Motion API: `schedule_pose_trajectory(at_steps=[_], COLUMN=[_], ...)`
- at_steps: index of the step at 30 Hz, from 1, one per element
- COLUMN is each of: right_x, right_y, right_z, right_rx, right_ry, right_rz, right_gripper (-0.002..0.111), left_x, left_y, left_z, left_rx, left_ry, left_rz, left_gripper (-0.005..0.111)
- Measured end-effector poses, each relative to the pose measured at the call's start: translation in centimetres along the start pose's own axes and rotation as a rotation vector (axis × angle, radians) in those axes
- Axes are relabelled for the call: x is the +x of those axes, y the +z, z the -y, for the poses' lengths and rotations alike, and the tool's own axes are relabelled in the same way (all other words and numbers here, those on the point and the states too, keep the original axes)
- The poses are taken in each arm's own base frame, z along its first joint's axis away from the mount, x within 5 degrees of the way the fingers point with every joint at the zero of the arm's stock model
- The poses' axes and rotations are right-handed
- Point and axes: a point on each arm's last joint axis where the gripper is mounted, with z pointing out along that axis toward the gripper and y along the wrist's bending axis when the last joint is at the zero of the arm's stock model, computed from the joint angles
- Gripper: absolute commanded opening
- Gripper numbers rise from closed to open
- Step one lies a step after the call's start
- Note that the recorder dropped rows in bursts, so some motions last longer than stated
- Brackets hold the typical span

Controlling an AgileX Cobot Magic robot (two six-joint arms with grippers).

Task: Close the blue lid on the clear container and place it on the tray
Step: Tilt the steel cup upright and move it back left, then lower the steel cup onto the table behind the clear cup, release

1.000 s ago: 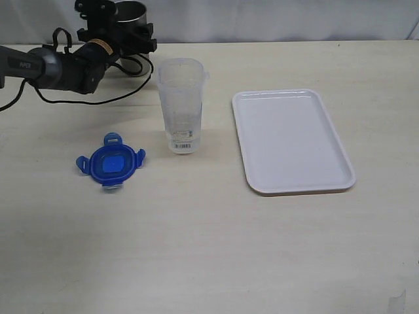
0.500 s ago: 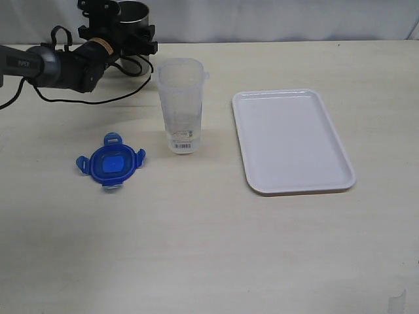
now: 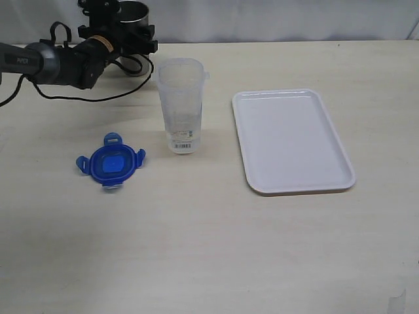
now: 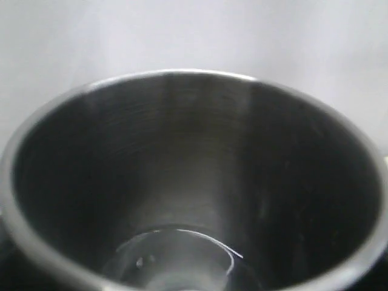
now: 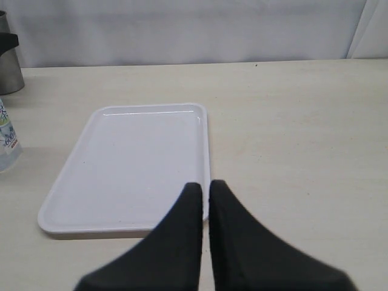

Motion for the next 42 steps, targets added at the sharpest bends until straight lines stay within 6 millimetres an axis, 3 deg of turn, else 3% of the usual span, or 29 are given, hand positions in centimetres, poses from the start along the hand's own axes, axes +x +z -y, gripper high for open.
schedule_pose_trajectory(at_steps=[10,21,30,42], right_x=[0.0,0.0,0.0,0.0], right_y=[0.0,0.0,0.0,0.0], right_z=[0.0,0.0,0.0,0.0], right_rx=[0.0,0.0,0.0,0.0], right_ry=[0.0,0.0,0.0,0.0], right_rz=[0.0,0.0,0.0,0.0], right_gripper=[0.004,0.004,0.004,0.004], left_x=[0.7,1.6,0.6,-1.3], left_y=[0.0,0.0,-0.5,-3.6], left_z=[-0.2,0.2,0.1,0.4], left_rx=[-0.03,-0.031,-0.047,-0.046], left_ry=[-0.044,-0.043,-0.055,-0.058], left_rz=[-0.069,-0.151,-0.229,-0.26], left_gripper=[0.091,0.09,0.09,0.09])
